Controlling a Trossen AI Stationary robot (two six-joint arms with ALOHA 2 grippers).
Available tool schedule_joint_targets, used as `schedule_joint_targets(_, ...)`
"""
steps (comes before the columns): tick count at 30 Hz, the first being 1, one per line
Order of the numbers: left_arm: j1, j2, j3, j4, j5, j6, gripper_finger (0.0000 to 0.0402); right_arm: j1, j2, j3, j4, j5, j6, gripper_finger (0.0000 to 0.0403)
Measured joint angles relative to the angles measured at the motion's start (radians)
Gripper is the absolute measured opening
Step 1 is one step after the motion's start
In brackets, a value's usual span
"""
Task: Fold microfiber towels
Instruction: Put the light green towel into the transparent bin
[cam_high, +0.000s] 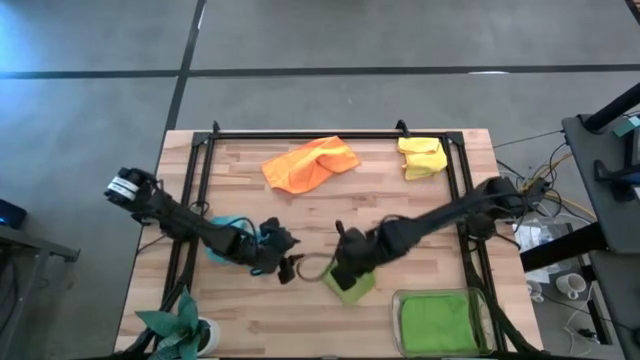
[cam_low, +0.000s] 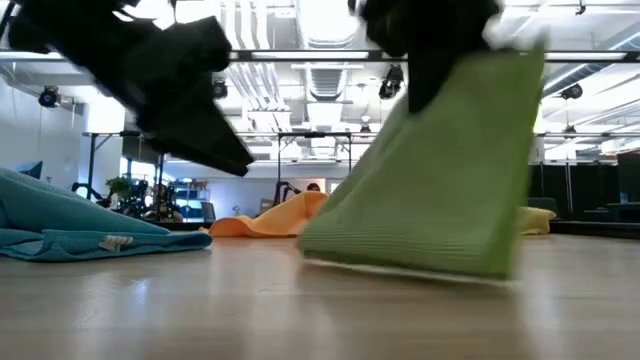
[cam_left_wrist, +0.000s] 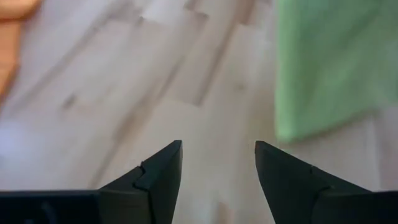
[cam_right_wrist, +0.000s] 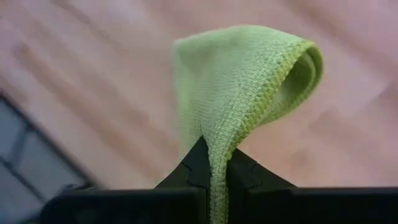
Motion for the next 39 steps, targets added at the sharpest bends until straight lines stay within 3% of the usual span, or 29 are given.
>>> schedule_joint_targets(5,-0.077,0.0,-0.027,0.003,0.004,0.0,0.0187,0.14,0.001,0.056,-0.034,0.022,0.327,0.0011)
schedule_joint_targets(11,-0.09,-0.008,-0.026,0.011,0.004,0.033,0.0187,0.309,0.005,0.088,-0.079,0.017,0.674,0.0011)
schedule_joint_targets(16,-0.094,-0.01,-0.028,0.077,0.006,0.076,0.0187,0.442,0.005,0.165,-0.343,-0.028,0.904,0.0011)
schedule_joint_targets(22,-0.116,-0.005,-0.034,0.081,0.029,0.078,0.0187,0.508,0.012,0.196,-0.613,-0.224,0.956,0.0011)
schedule_joint_targets(33,-0.119,-0.005,-0.035,0.082,0.024,0.08,0.0187,0.513,0.018,0.005,-0.485,-0.231,0.956,0.0012)
schedule_joint_targets(39,-0.116,-0.005,-0.025,0.087,-0.003,0.088,0.0187,0.509,0.013,0.025,-0.467,-0.219,0.955,0.0012)
